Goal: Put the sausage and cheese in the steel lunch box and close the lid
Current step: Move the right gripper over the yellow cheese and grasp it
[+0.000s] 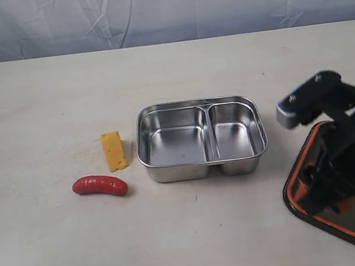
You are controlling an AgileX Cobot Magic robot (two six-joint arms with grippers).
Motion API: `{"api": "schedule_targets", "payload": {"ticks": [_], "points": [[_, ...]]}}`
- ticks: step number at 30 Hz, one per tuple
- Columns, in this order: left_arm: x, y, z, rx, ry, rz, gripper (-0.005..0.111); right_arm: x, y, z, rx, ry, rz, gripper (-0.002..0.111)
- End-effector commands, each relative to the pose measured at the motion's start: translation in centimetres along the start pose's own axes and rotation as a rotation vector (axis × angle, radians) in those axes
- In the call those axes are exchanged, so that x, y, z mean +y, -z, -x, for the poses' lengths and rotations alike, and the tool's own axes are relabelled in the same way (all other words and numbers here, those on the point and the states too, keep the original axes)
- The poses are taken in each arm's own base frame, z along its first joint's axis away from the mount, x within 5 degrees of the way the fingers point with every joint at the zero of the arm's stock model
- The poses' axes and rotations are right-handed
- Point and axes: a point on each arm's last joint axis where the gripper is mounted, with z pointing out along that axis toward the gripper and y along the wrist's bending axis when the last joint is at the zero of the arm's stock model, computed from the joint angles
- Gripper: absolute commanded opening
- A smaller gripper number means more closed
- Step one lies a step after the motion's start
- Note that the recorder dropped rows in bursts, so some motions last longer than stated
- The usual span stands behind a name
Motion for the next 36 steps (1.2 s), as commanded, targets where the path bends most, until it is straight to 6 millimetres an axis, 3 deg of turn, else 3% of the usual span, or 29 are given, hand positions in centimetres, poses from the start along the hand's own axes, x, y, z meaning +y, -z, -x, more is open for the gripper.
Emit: {"api": "schedule_targets", "payload": {"ticks": [1, 4, 8, 10, 13, 19, 24, 31, 36], "points": [[0.0, 0.0, -0.1, -0.001, 0.000, -0.004, 0.000, 0.6, 3.5, 4.2, -0.193, -0.062, 0.057, 0.054], [0.0, 0.0, -0.1, -0.001, 0.000, -0.004, 0.000, 0.3, 4.9, 7.6, -0.274, -0.112, 0.051, 0.056], [0.0, 0.0, -0.1, -0.001, 0.000, -0.004, 0.000, 0.1, 3.6, 12.3, -0.271, -0.163, 0.129, 0.056], [0.0, 0.0, -0.1, -0.001, 0.000, -0.004, 0.000, 0.7, 1.6, 15.7, -0.256, -0.119, 0.171, 0.056], [0.0, 0.0, -0.1, -0.001, 0.000, -0.004, 0.000, 3.8, -1.8, 21.1, -0.258, -0.020, 0.201, 0.056], [0.0, 0.0, -0.1, -0.001, 0.000, -0.004, 0.000, 8.0, -8.7, 27.1, -0.103, 0.060, 0.135, 0.056], [0.0, 0.0, -0.1, -0.001, 0.000, -0.004, 0.000, 9.6, -12.1, 29.4, -0.115, 0.075, 0.140, 0.056], [0.0, 0.0, -0.1, -0.001, 0.000, -0.004, 0.000, 9.5, -14.9, 29.0, -0.051, 0.077, 0.100, 0.056], [0.0, 0.0, -0.1, -0.001, 0.000, -0.004, 0.000, 9.4, -15.4, 28.9, -0.041, 0.063, 0.035, 0.056]]}}
